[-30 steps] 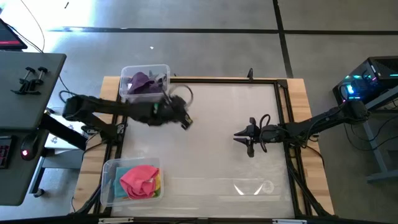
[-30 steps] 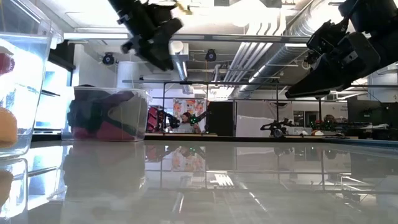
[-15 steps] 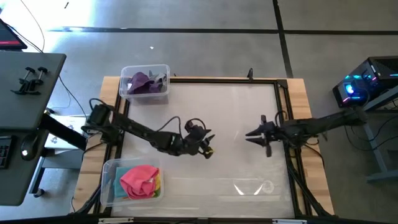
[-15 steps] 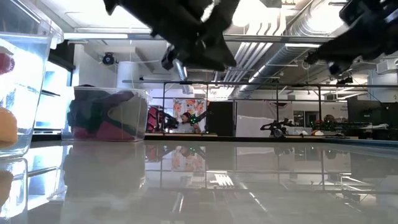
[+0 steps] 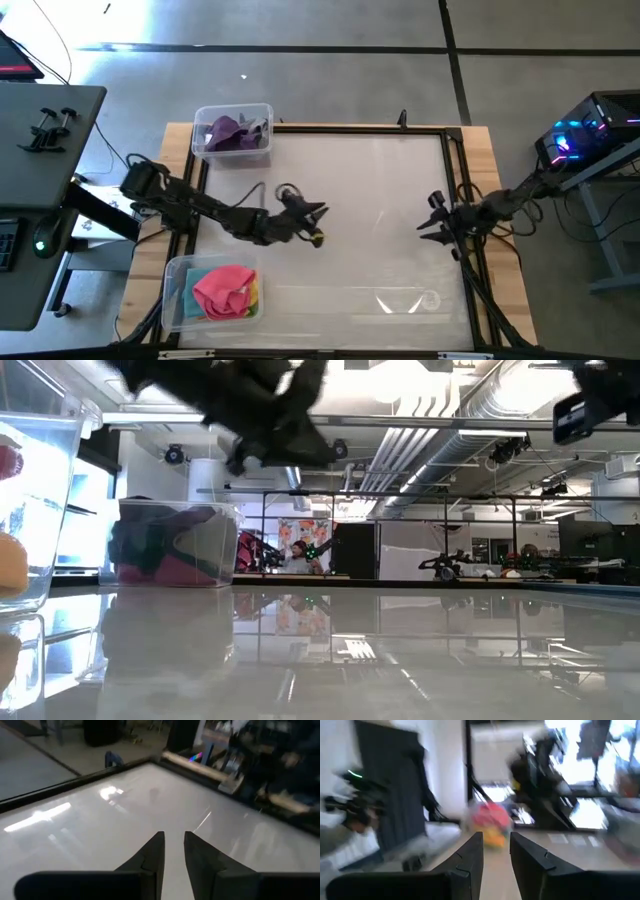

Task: Sort towels by color in basket
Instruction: Return to Home Position

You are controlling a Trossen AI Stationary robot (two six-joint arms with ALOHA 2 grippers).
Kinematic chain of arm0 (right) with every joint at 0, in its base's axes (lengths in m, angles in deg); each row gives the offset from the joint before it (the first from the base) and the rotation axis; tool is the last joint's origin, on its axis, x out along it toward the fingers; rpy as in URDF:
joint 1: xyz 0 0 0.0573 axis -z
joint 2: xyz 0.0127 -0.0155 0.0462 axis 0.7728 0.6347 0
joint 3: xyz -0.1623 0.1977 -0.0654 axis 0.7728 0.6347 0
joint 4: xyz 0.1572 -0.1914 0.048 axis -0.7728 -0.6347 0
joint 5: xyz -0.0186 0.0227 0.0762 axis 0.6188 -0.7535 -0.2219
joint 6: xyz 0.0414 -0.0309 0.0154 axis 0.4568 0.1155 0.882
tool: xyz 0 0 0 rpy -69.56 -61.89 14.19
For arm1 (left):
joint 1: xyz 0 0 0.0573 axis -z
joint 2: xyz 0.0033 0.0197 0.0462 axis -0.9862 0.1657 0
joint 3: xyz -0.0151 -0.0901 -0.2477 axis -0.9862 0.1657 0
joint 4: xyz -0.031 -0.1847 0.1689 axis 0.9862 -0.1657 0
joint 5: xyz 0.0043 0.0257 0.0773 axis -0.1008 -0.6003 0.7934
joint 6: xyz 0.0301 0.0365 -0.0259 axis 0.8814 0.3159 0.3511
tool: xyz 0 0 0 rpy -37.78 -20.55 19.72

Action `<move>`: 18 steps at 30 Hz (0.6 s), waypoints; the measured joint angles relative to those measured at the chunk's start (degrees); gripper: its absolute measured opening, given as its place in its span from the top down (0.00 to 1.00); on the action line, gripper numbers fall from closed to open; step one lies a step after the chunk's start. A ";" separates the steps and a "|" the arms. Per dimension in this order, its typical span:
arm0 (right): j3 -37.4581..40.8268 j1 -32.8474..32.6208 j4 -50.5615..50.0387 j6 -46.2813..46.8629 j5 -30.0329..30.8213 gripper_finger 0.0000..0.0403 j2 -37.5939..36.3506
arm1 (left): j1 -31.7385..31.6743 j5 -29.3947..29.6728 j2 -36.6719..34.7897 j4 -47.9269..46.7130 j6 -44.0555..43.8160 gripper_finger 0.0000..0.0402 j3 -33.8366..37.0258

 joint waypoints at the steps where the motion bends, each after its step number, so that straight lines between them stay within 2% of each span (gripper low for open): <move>1: 1.32 -0.02 3.90 -1.16 -2.22 0.78 0.09 | 0.00 -0.15 -0.87 4.02 0.44 0.86 2.82; 3: 3.56 0.10 10.67 -2.99 -7.24 0.78 0.75 | 0.00 -0.92 -2.33 12.05 1.35 0.89 8.42; 5: 4.66 0.97 14.18 -3.80 -8.45 0.78 0.99 | -0.02 -2.48 -3.25 20.54 1.33 0.92 13.37; 8: 3.54 4.02 11.24 -5.92 -8.49 0.79 0.92 | -0.02 -4.01 -3.57 31.09 1.52 0.96 18.72; 10: 2.59 7.07 10.22 -6.25 -8.96 0.81 0.97 | -0.02 -3.89 -3.69 33.94 1.91 0.98 20.97; 13: 1.74 12.48 10.64 -6.74 -13.86 0.84 1.08 | -0.15 -3.66 -3.80 34.96 1.95 1.00 22.75; 18: 1.78 21.02 6.74 0.64 -17.60 0.93 2.04 | -0.26 -3.62 -3.85 35.26 1.92 1.00 22.75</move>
